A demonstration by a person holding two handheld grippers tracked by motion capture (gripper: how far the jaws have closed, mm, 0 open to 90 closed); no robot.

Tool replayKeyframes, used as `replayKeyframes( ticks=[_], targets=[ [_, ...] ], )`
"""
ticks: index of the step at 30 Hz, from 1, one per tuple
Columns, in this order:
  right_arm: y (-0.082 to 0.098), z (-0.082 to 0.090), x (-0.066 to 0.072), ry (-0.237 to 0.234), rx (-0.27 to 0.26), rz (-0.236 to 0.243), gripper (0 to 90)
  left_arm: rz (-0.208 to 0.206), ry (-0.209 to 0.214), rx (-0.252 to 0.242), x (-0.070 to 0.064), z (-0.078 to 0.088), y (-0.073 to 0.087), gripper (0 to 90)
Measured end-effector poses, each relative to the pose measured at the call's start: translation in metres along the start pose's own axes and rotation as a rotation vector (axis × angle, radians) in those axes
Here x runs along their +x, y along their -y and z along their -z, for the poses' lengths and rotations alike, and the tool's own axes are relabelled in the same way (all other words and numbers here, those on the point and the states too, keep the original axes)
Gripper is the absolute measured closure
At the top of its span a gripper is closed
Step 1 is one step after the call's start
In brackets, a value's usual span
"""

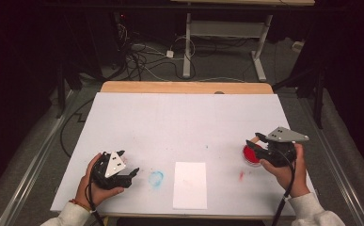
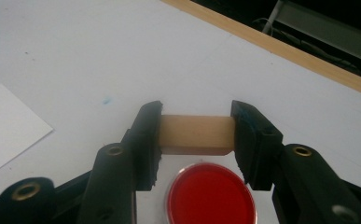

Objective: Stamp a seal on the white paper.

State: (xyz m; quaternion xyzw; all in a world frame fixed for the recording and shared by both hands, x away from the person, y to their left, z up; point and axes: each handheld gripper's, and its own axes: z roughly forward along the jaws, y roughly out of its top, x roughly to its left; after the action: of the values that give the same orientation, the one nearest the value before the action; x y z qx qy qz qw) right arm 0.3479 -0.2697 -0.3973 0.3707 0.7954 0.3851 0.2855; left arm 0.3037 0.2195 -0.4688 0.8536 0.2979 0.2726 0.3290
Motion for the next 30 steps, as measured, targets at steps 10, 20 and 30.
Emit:
replayKeyframes(
  ticks=[10,20,30],
  targets=[
    [-0.020,-0.001,0.028,-0.120,-0.047,0.065,55.8,0.003,0.002,0.009,0.000,-0.001,0.000,20.8],
    [-0.034,-0.008,0.064,-0.233,-0.063,0.157,55.7,0.002,0.005,0.013,0.000,-0.001,0.000,20.8],
    [-0.038,-0.023,0.087,-0.309,-0.038,0.211,55.7,0.007,0.005,0.010,0.000,-0.001,0.001,20.8]
  ],
)
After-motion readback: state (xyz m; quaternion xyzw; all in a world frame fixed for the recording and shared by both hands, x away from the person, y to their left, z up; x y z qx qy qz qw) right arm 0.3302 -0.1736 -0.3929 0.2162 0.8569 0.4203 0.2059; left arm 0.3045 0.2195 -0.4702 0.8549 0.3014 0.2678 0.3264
